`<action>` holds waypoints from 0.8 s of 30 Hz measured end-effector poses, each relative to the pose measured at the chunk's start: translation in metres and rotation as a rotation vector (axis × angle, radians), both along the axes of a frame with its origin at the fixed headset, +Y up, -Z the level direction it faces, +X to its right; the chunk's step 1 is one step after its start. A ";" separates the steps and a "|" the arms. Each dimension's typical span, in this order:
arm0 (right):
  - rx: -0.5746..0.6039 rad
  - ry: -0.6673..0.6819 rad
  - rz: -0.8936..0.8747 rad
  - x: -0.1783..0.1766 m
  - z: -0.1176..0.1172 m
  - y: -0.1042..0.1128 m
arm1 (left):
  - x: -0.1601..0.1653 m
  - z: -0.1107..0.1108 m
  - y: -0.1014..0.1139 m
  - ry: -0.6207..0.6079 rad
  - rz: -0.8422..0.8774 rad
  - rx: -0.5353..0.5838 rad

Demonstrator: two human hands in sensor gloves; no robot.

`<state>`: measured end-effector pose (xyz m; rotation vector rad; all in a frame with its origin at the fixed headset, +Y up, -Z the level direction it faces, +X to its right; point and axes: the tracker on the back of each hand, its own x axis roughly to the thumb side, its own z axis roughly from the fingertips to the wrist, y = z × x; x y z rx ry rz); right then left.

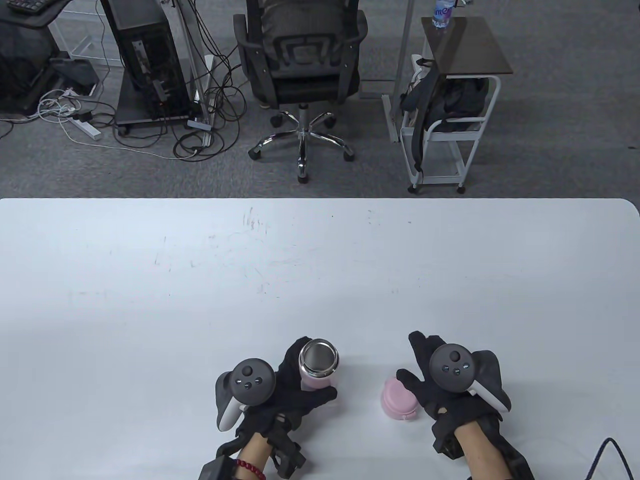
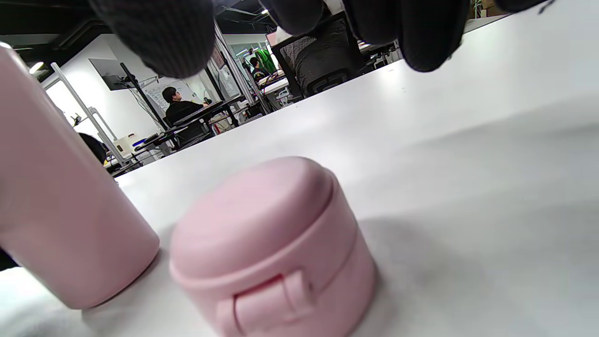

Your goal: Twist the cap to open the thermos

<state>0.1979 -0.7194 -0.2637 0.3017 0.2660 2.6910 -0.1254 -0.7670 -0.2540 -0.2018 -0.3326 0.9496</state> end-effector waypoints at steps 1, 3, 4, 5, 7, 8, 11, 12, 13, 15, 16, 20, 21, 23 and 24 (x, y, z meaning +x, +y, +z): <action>-0.002 0.000 -0.005 0.000 0.000 0.000 | 0.000 0.000 0.000 -0.011 0.003 0.004; 0.004 0.000 -0.018 0.000 0.001 0.000 | -0.003 -0.001 0.002 -0.089 -0.001 0.007; 0.019 -0.002 -0.018 0.000 0.001 0.001 | -0.006 -0.001 0.007 -0.141 0.003 0.021; 0.024 -0.004 -0.019 0.000 0.001 0.001 | -0.007 -0.001 0.011 -0.157 0.001 0.035; 0.049 -0.017 -0.033 0.002 0.001 0.003 | -0.018 0.004 0.033 -0.200 -0.091 0.139; 0.055 -0.020 -0.037 0.002 0.001 0.003 | -0.023 0.006 0.041 -0.193 -0.135 0.166; 0.091 -0.032 -0.042 0.003 0.001 0.005 | -0.052 0.021 0.076 -0.105 -0.216 0.278; 0.099 -0.038 -0.041 0.003 0.001 0.006 | -0.059 0.023 0.082 -0.055 -0.229 0.299; 0.114 -0.041 -0.036 0.003 0.001 0.006 | -0.069 0.027 0.091 0.050 -0.262 0.344; 0.135 -0.054 -0.037 0.002 0.001 0.006 | -0.079 0.030 0.101 0.235 -0.401 0.422; 0.159 -0.053 -0.041 0.002 0.001 0.006 | -0.082 0.029 0.103 0.325 -0.531 0.454; 0.223 -0.049 -0.079 -0.001 0.002 0.006 | -0.082 0.009 0.074 0.249 -0.975 0.320; 0.230 -0.049 -0.072 -0.001 0.002 0.006 | -0.082 0.009 0.065 0.242 -1.013 0.296; 0.231 -0.053 -0.042 -0.002 0.003 0.005 | -0.081 0.005 0.053 0.237 -0.996 0.285; 0.231 -0.050 -0.026 -0.002 0.002 0.005 | -0.079 0.002 0.051 0.193 -0.964 0.220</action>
